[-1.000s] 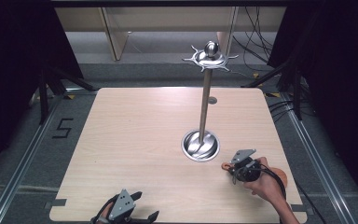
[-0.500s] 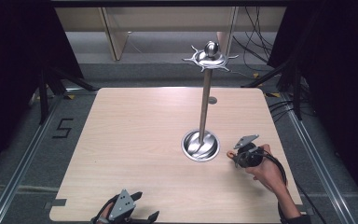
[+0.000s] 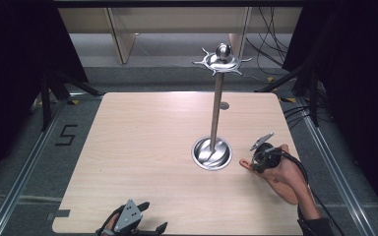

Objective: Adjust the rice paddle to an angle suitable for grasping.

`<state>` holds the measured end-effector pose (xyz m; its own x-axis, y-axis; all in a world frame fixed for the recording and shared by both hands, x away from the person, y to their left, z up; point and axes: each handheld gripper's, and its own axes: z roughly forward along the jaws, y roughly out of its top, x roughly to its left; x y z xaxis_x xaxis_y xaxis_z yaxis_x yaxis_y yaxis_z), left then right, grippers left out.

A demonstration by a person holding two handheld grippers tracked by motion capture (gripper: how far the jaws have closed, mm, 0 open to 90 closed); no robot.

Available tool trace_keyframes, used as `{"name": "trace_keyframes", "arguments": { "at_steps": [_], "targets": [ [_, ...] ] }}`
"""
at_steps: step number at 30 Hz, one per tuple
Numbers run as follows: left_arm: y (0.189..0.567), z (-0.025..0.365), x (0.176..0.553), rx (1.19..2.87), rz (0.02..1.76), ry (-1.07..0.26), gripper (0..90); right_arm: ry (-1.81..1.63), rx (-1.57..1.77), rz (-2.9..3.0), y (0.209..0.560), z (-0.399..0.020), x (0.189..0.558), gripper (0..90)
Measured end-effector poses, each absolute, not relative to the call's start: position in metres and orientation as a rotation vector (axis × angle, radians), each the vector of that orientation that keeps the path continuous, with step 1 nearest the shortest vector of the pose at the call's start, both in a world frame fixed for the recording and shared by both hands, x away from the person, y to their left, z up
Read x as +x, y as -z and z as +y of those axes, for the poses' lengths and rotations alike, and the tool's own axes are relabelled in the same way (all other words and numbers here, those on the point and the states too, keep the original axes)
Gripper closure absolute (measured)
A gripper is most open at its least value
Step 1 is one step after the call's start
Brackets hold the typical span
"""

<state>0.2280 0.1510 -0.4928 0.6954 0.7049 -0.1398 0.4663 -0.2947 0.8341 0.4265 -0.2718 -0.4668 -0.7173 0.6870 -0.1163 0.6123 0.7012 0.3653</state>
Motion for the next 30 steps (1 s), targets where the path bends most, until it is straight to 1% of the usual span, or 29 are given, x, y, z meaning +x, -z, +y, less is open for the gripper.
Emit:
{"name": "trace_keyframes", "arguments": {
  "at_steps": [2, 3, 8, 10, 13, 15, 19, 22, 23, 30],
  "targets": [
    [0.493, 0.15, 0.228, 1.944, 0.906, -0.31, 14.7, -0.432, 1.031, 2.683, 0.468, -0.272, 0.428, 61.3],
    [0.493, 0.15, 0.227, 1.942, 0.905, -0.309, 14.7, -0.427, 1.082, 2.687, 0.469, -0.271, 0.427, 60.5],
    [0.493, 0.15, 0.228, 1.939, 0.906, -0.311, 14.8, -0.435, 1.066, 2.715, 0.47, -0.273, 0.432, 58.8],
    [0.492, 0.152, 0.229, 1.955, 0.88, -0.325, 14.7, -0.435, 1.085, 2.737, 0.471, -0.271, 0.434, 58.2],
    [0.492, 0.152, 0.229, 1.957, 0.884, -0.324, 14.7, -0.405, 1.124, 2.767, 0.475, -0.269, 0.438, 59.9],
    [0.493, 0.151, 0.229, 1.952, 0.885, -0.321, 14.8, -0.38, 1.159, 2.774, 0.475, -0.268, 0.439, 64.2],
    [0.492, 0.151, 0.228, 1.949, 0.885, -0.321, 14.7, -0.36, 1.157, 2.772, 0.474, -0.269, 0.438, 65.9],
    [0.492, 0.153, 0.229, 1.976, 0.877, -0.329, 14.7, -0.354, 1.161, 2.773, 0.474, -0.271, 0.437, 66.1],
    [0.492, 0.15, 0.228, 1.936, 0.889, -0.318, 14.7, -0.343, 1.143, 2.793, 0.474, -0.272, 0.433, 66.1],
    [0.492, 0.151, 0.228, 1.945, 0.888, -0.324, 14.8, -0.276, 1.146, 2.818, 0.472, -0.271, 0.424, 66.1]
  ]
}}
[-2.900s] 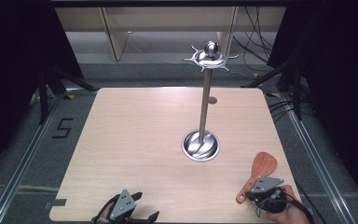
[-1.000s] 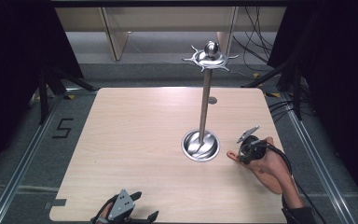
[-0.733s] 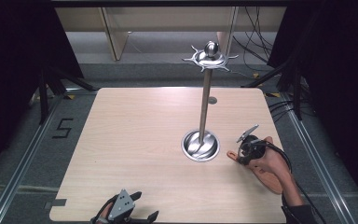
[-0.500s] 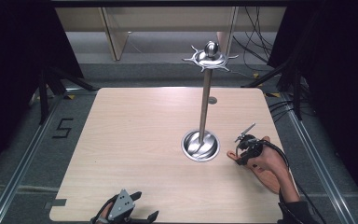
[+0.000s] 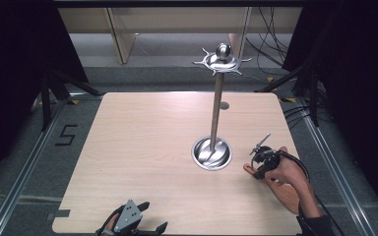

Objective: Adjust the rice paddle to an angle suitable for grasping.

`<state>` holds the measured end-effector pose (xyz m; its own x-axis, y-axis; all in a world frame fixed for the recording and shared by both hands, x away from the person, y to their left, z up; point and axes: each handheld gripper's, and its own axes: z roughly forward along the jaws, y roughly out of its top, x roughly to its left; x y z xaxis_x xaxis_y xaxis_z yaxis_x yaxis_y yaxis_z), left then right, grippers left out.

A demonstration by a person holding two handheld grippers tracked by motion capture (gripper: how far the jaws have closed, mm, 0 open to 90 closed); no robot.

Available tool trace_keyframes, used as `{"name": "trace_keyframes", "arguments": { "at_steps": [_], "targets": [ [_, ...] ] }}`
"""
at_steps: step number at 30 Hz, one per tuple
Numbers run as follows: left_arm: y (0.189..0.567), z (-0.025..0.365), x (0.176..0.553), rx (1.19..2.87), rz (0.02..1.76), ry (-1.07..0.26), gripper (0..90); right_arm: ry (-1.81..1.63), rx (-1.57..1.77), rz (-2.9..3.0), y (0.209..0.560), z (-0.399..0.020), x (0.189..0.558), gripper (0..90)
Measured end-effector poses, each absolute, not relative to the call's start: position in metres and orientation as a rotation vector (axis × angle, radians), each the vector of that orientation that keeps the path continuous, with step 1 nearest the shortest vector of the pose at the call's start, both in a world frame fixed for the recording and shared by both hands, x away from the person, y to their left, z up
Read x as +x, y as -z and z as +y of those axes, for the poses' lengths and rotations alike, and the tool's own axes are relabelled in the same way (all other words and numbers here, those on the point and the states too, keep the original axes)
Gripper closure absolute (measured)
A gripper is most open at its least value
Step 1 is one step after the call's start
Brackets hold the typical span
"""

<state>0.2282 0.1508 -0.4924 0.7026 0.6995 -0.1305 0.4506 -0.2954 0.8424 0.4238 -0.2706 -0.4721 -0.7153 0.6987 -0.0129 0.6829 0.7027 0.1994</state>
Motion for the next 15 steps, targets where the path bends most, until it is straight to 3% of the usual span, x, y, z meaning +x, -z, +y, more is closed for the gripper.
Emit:
{"name": "trace_keyframes", "arguments": {
  "at_steps": [15],
  "targets": [
    [0.4913, 0.1498, 0.2262, 1.92, 0.894, -0.309, 14.7, -0.153, 1.06, 2.86, 0.4708, -0.2636, 0.421, 66.1]
  ]
}}
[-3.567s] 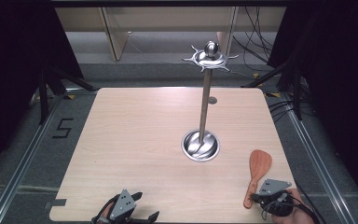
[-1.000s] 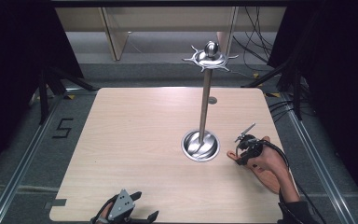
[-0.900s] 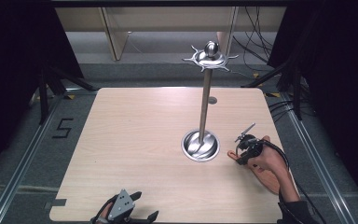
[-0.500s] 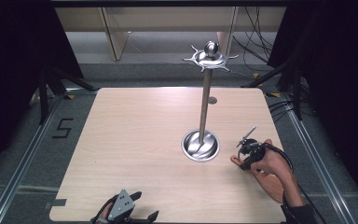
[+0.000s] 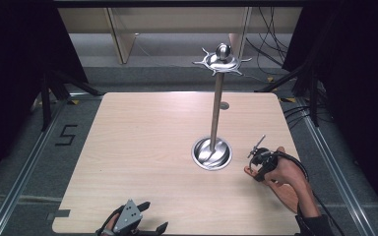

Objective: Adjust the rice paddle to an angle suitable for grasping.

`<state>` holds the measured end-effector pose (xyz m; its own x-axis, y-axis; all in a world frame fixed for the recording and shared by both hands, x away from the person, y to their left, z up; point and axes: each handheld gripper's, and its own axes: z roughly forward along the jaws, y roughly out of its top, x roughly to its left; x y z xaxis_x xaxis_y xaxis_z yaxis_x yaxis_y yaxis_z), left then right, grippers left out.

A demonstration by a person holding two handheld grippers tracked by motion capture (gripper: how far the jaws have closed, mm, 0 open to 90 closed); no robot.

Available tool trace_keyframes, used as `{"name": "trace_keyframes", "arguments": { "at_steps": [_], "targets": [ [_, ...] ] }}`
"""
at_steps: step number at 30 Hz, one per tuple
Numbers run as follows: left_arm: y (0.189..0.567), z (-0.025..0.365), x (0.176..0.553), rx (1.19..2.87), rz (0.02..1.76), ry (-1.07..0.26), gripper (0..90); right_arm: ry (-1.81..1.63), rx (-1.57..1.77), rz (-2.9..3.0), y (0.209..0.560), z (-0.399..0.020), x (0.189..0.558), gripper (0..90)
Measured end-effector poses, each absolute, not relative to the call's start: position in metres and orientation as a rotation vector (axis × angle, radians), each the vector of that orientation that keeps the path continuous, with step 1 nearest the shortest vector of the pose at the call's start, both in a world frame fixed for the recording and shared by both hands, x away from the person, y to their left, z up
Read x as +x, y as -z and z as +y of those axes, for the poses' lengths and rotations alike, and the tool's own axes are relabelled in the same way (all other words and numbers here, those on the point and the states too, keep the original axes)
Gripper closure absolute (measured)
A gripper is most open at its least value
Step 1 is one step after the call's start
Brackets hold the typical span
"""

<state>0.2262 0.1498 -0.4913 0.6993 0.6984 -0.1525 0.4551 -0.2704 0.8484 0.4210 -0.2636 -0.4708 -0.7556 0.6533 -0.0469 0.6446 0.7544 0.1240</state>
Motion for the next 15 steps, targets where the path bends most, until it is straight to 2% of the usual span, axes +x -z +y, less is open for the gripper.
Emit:
{"name": "trace_keyframes", "arguments": {
  "at_steps": [3, 15],
  "targets": [
    [0.491, 0.1505, 0.2275, 1.931, 0.86, -0.323, 14.7, -0.125, 1.046, 2.877, 0.4704, -0.2634, 0.4191, 66.1],
    [0.4917, 0.1497, 0.2266, 1.918, 0.903, -0.311, 14.7, -0.072, 1.053, 2.904, 0.4714, -0.2621, 0.4199, 66.3]
  ]
}}
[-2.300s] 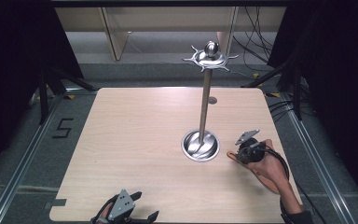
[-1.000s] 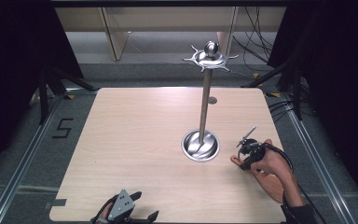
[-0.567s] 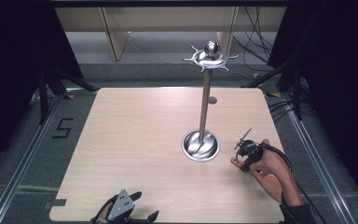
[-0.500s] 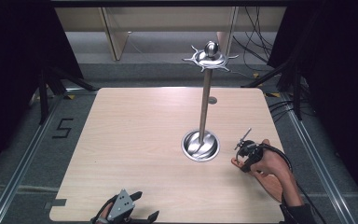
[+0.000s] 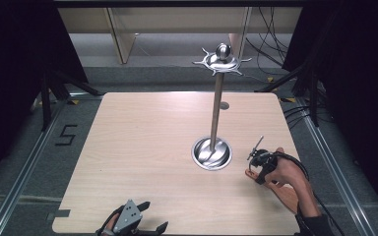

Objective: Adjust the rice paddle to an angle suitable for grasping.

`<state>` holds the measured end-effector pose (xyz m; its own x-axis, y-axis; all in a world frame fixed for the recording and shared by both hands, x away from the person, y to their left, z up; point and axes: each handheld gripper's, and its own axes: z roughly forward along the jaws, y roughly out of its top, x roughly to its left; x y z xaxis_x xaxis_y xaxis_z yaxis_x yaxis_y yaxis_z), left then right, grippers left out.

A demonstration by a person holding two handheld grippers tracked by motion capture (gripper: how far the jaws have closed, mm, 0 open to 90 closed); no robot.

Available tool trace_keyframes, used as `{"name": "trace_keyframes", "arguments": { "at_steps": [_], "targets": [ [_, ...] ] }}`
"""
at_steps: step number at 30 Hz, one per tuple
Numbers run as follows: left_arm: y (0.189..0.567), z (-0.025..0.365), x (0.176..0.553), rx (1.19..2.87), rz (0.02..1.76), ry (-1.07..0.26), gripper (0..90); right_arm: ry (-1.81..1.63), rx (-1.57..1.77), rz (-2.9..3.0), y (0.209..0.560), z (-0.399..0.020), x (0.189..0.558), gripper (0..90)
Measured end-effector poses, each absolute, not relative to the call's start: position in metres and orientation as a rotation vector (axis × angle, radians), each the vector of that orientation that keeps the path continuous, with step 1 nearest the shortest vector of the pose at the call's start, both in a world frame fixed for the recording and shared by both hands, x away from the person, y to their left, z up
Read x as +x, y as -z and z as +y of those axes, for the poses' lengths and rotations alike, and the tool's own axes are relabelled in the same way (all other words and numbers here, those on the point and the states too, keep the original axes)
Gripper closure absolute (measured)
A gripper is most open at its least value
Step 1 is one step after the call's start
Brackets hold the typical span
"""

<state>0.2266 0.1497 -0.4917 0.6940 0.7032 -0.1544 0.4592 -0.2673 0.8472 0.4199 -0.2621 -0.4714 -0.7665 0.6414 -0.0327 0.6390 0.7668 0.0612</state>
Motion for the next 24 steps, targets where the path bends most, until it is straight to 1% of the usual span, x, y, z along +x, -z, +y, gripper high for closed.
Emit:
{"name": "trace_keyframes", "arguments": {
  "at_steps": [1, 2, 3, 5, 10, 13, 15, 16, 24],
  "targets": [
    [0.4918, 0.1493, 0.2262, 1.913, 0.903, -0.308, 14.7, -0.065, 1.05, 2.908, 0.4709, -0.2613, 0.42, 66.3],
    [0.4913, 0.1514, 0.2269, 1.946, 0.894, -0.33, 14.7, -0.058, 1.026, 2.909, 0.4714, -0.2614, 0.4204, 66.3],
    [0.4921, 0.149, 0.2263, 1.907, 0.905, -0.313, 14.7, -0.038, 1.081, 2.899, 0.4702, -0.2585, 0.4192, 66.3],
    [0.4916, 0.1501, 0.2263, 1.926, 0.902, -0.321, 14.7, -0.021, 1.033, 2.905, 0.4697, -0.258, 0.4198, 66.4],
    [0.4916, 0.1499, 0.2266, 1.921, 0.9, -0.315, 14.7, -0.039, 1.066, 2.897, 0.4696, -0.2564, 0.4193, 66.4],
    [0.4914, 0.1495, 0.2262, 1.912, 0.902, -0.312, 14.7, -0.087, 1.041, 2.908, 0.4698, -0.2583, 0.4196, 66.5],
    [0.4911, 0.1514, 0.2273, 1.948, 0.893, -0.326, 14.7, -0.127, 1.059, 2.895, 0.4681, -0.2587, 0.4194, 66.5],
    [0.4915, 0.1492, 0.2256, 1.909, 0.91, -0.312, 14.8, -0.133, 1.049, 2.904, 0.4671, -0.2588, 0.419, 66.5],
    [0.4915, 0.1493, 0.2263, 1.913, 0.903, -0.306, 14.7, -0.114, 1.036, 2.909, 0.4683, -0.2539, 0.4205, 66.5]
  ]
}}
